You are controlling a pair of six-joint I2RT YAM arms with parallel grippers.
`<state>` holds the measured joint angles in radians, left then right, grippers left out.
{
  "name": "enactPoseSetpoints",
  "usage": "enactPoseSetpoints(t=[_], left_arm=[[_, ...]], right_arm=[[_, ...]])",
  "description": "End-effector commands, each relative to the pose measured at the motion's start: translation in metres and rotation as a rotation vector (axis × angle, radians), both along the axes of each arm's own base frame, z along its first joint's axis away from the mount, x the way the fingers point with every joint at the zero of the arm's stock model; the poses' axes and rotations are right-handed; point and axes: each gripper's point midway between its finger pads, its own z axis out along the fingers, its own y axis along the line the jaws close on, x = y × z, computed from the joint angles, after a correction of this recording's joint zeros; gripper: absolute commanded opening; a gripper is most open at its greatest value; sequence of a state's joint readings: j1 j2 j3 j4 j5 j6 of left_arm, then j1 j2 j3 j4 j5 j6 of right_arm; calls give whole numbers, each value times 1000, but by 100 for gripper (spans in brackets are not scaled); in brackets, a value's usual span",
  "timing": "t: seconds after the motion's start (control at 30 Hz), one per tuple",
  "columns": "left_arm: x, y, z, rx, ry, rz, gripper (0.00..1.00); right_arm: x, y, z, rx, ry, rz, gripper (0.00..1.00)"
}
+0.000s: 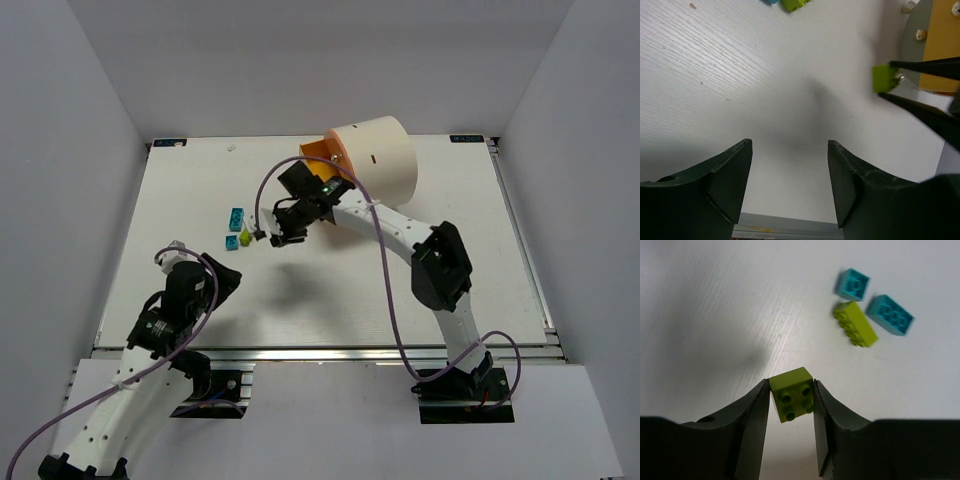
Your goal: Sort the legos into containers by color
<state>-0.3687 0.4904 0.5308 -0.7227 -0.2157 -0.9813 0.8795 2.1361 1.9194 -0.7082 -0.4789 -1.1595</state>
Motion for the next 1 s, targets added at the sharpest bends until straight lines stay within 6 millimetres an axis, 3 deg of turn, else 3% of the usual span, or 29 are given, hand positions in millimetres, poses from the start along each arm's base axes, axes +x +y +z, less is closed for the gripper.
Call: enactPoseSetpoints(t=[0.0,0.2,0.33,0.37,0.47,0.5,0.53,0.6,0.63,0.73,0.8,0.9,0.93,0.97], left_arm=[[10,-8,-1,-5,-25,-35,71],[31,-18,-3,63,-44,-118,74],[48,-22,-5,165,-36,-196,77],[54,-24,2,179,-45,-207,77],[68,-29,-4,250,-15,-275,77],[75,-32,6,263,-26,-291,78],[80,-33,-4,306,17,-328,78],[93,-33,6,341,22,-345,79],[97,-33,-2,378,50,-370,80],[112,-31,8,439,42,-389,82],[121,-28,1,469,69,-393,84],[135,-33,-6,483,88,-430,84],[142,-31,-6,491,87,-434,84],[145,-33,-14,495,106,-450,84]], right_arm=[[6,-8,82,149,7,-79,7],[35,-30,135,245,-24,-207,7],[63,-53,152,284,-45,-317,7],[67,-56,150,283,-42,-336,8],[91,-74,145,272,-63,-401,8],[97,-78,142,266,-68,-414,8],[105,-85,143,266,-83,-433,8],[116,-90,138,250,-107,-445,8],[122,-94,139,247,-120,-457,9],[135,-102,131,218,-141,-482,9],[138,-105,123,200,-130,-491,12],[137,-110,117,181,-114,-492,26],[137,-111,116,178,-112,-494,40],[135,-111,116,177,-110,-493,47]])
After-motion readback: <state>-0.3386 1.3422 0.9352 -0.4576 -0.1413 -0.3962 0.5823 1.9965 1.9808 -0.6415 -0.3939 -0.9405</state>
